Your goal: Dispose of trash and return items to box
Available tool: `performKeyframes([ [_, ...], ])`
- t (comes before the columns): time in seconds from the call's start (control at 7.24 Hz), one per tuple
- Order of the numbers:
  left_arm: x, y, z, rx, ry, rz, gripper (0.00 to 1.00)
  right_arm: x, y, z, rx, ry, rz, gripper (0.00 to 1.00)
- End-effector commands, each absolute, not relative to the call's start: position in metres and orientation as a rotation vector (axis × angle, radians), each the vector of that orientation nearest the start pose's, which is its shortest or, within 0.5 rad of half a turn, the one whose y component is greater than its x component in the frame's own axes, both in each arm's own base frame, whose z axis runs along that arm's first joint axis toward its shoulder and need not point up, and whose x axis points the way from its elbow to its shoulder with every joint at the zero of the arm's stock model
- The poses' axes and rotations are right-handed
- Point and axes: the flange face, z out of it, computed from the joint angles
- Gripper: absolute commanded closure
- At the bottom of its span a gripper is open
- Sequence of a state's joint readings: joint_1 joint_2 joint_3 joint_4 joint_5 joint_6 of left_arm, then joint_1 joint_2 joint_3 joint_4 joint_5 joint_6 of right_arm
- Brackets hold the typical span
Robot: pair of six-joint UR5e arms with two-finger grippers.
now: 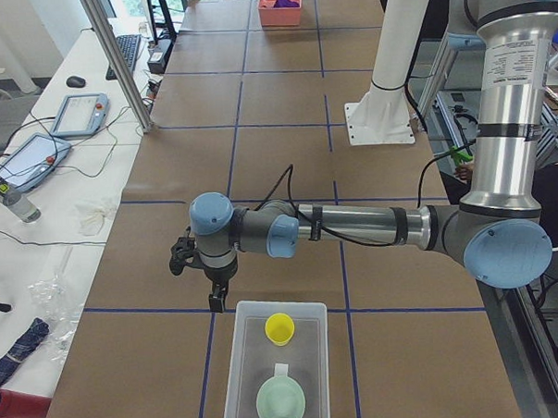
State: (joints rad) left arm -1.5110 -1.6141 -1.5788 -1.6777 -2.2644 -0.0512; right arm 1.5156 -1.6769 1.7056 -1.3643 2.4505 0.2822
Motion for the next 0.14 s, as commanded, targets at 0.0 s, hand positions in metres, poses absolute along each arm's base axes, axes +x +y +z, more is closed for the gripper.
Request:
performKeyframes([
  [0.0, -0.0383, -0.5242, 0.6292, 0.110, 0.701, 0.063, 0.00, 0.0306, -0.4613, 0.6103, 0.073, -0.909, 0.104, 0.00],
])
